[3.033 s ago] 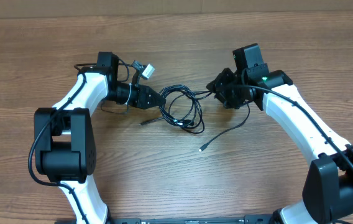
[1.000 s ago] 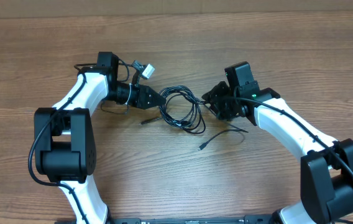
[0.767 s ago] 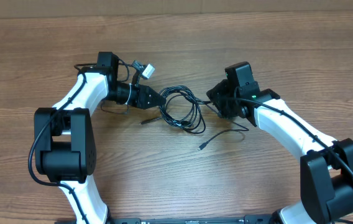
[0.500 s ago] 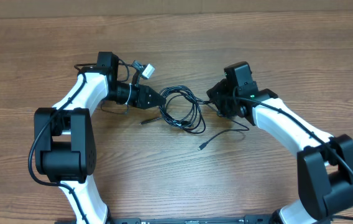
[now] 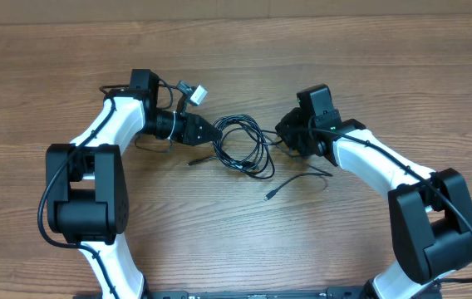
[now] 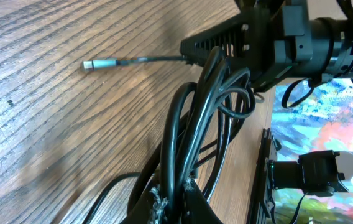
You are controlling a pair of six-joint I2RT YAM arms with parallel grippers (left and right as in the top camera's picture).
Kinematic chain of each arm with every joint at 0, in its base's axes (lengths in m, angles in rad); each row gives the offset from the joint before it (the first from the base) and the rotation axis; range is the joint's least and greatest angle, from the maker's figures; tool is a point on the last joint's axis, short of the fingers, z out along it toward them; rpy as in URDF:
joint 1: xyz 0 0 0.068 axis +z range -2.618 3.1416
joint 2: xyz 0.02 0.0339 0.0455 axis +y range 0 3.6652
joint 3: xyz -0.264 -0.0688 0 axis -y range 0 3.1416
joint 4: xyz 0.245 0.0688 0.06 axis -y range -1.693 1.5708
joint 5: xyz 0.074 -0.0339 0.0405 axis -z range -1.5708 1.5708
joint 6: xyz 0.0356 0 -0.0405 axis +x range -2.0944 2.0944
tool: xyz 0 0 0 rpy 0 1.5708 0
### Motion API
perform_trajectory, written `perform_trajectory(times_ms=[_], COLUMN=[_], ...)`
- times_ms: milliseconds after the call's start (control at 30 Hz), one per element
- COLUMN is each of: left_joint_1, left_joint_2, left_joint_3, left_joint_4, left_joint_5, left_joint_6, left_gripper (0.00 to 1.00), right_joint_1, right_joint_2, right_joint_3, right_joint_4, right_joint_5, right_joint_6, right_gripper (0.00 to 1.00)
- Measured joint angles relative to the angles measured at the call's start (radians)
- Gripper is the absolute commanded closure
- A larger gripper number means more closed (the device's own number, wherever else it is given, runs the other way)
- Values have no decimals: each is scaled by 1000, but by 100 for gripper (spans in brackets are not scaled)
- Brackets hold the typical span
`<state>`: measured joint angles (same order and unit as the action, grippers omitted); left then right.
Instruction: Untangle cables
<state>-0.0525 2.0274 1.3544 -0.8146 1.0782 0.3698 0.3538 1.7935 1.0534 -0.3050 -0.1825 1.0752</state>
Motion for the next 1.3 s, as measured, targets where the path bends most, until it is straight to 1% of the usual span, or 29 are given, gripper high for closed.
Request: perform_trajectory(times_ms=[167,200,300,400,533,633,767,867,900,933,1000,1067,1167,1300], left_joint_1=[0,0,0,0,0,0,0,0,0,0,0,0,0,0], left_joint_2=[0,0,0,0,0,0,0,0,0,0,0,0,0,0], left_joint_3=[0,0,0,0,0,0,0,0,0,0,0,0,0,0], left_joint_4=[0,0,0,1,5,8,8,8,8,8,8,8,9,9], left_joint_5=[0,1,3,3,3,3,3,3,3,3,3,3,3,3], left_joint_6=[0,0,0,-10,-32,-38,-43,-49,-50,-50,-53,-53,-53,-53], left_gripper=[93,96,96,96,96,96,96,96,96,96,96,96,96,96], right_joint_1=[0,0,0,0,0,0,0,-2,-7,-14,-43,-79,-148,-220], right_joint_2=[-56,-82,-170,-268,-356,-388,-404,-404,-403,-403,-389,-361,-283,-166], right_joint_3=[-1,-1,-1,-1,-1,-1,-1,-1,-1,-1,-1,-1,-1,-1], right_joint_4=[33,34,30,-8,-82,-119,-127,-159,-163,-165,-160,-159,-150,-130], right_joint_5=[0,1,0,0,-5,-29,-62,-34,-19,-13,-7,-5,-35,-127], right_joint_6=[-78,-94,-139,-180,-210,-229,-264,-275,-279,-283,-285,-290,-290,-290], right_gripper=[96,96,96,96,96,96,96,89,83,80,70,63,59,53])
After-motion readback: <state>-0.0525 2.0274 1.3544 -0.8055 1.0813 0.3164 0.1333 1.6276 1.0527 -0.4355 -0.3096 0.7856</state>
